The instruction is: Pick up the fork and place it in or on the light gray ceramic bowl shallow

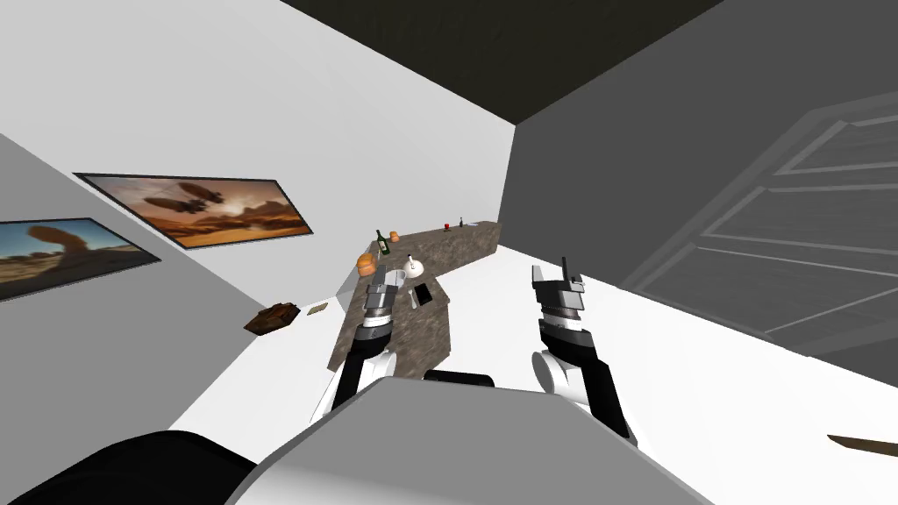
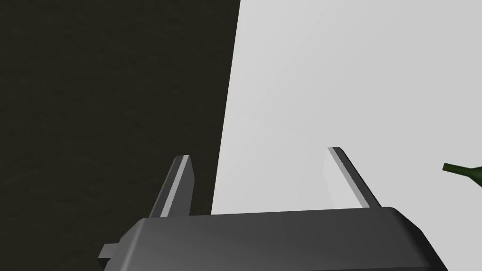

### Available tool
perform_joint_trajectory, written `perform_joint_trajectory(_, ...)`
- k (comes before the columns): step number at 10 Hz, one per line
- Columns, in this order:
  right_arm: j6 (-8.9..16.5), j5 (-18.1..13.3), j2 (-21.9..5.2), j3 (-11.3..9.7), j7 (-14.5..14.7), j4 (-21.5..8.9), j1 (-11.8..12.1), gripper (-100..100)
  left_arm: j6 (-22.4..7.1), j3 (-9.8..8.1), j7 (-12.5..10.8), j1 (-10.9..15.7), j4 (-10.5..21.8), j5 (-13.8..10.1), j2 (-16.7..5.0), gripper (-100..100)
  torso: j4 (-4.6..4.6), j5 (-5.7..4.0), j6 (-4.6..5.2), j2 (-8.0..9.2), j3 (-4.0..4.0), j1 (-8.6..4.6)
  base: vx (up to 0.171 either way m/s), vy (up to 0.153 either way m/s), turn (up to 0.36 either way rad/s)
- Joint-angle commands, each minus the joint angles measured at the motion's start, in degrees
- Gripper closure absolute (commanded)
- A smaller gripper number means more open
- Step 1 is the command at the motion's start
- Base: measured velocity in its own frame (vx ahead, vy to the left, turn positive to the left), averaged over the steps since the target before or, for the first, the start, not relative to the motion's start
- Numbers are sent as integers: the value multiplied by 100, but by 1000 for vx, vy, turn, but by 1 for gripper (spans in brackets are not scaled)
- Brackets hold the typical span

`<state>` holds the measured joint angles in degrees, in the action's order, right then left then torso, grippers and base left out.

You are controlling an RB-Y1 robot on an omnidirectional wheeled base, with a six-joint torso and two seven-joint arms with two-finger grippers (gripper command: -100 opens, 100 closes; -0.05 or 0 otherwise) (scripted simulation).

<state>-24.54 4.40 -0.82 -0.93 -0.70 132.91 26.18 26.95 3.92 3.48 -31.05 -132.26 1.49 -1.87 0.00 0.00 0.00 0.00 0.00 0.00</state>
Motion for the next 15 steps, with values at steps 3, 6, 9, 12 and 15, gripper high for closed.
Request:
perform_joint_trajectory(3,0,0,0,0,0,0,-1,0,-128,-151,-14,-53,-5,53,-384,-100,5,2,1,22,12,8,-61,16,-87)
perform_joint_trajectory(6,0,0,0,0,0,0,-1,0,-306,-325,-31,-119,21,105,-754,-100,7,3,1,31,18,12,-80,22,-114)
perform_joint_trajectory(9,0,0,0,0,0,0,-1,0,-563,-524,-49,-210,88,149,-1209,-100,9,2,1,38,22,8,-94,8,-124)
perform_joint_trajectory(12,0,0,0,0,0,0,-1,0,-904,-718,-66,-324,219,162,-1730,-100,9,1,0,40,23,5,-96,-2,-154)
perform_joint_trajectory(15,0,0,0,0,0,0,0,0,-1179,-832,-76,-410,351,147,-2157,-100,4,0,-2,14,9,0,-36,-17,-103)
